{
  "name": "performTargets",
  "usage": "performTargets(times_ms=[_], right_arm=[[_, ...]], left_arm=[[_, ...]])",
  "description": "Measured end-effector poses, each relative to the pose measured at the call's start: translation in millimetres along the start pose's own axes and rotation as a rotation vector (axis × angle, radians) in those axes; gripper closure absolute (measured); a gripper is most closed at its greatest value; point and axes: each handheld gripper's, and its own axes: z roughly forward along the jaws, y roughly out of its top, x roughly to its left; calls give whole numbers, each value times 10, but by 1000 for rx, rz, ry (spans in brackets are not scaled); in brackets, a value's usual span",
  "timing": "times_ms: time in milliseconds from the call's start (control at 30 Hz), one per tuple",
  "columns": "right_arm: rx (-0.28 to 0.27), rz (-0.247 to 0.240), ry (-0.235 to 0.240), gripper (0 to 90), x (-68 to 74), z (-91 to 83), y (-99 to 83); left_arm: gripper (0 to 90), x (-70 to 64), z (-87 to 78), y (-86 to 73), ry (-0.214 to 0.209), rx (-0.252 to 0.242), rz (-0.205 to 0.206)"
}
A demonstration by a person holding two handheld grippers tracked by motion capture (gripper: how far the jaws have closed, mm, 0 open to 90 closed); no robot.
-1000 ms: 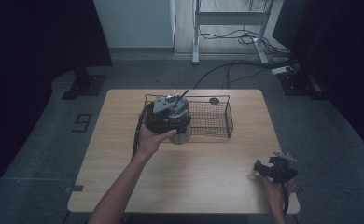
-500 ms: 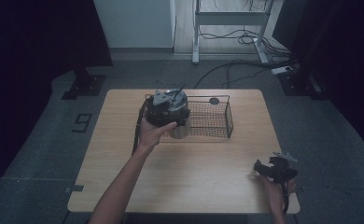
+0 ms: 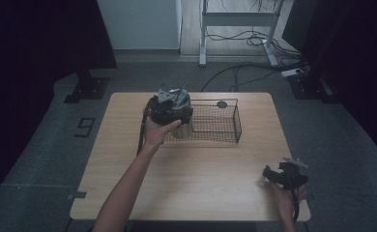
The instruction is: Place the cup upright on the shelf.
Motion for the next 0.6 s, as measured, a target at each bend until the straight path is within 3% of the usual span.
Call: performTargets(times_ms=[400, 600], right_arm=[[1, 1, 0, 0, 1, -1, -1], [1, 1, 0, 0, 1, -1, -1]], left_arm=[[41, 161, 158, 107, 44, 11, -23], [41, 190, 272, 127, 46, 3, -2]])
